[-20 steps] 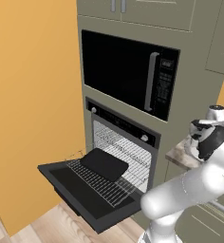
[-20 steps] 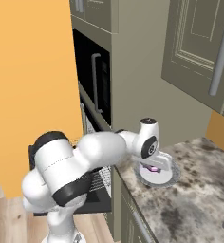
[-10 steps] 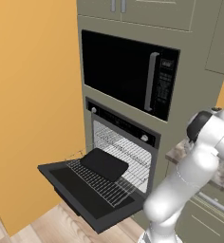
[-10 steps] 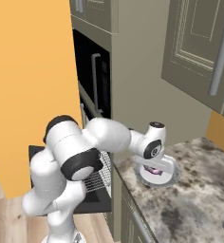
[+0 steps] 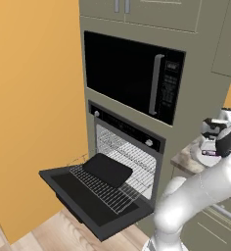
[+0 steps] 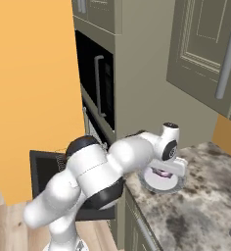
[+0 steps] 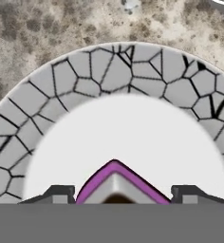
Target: Take the baked cake out of the oven and place it on the plate for cooling. Then close the oven door.
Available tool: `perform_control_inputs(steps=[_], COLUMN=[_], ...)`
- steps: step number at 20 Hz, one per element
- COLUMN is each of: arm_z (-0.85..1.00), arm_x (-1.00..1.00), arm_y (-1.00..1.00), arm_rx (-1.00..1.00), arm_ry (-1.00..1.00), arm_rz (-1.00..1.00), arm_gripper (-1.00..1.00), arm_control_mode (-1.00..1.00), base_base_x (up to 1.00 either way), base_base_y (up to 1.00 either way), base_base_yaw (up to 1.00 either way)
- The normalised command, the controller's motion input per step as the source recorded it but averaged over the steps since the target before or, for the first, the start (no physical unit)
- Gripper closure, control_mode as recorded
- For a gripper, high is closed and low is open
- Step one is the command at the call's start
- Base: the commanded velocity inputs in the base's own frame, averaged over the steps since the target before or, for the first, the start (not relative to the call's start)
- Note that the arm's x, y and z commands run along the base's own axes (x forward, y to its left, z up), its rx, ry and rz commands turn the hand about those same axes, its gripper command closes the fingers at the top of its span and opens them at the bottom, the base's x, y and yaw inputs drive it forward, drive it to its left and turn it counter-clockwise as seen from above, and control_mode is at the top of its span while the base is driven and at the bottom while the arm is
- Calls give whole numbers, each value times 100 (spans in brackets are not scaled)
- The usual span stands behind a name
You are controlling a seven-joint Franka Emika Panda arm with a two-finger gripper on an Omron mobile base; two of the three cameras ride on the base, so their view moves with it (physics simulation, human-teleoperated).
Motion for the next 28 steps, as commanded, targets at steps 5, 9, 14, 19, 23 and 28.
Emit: perform_control_inputs(steps=[5, 9, 14, 19, 23, 28], arm_z=[25, 9, 51, 60, 36, 33], arm_x=[-22, -51, -80, -91, -28, 2], arm_y=[11, 36, 73, 99, 100, 100], arm_rx=[0, -1, -2, -17, -25, -15], arm_ry=[0, -13, -12, -3, -6, 2], arm_rz=[0, 0, 0, 3, 18, 37], arm_gripper=[-100, -100, -100, -100, -100, -100], arm_control_mode=[-100, -100, -100, -100, -100, -100], base_base_x=[0, 0, 0, 0, 0, 0], base_base_y=[0, 0, 0, 0, 0, 0], base_base_yaw=[0, 0, 0, 0, 0, 0])
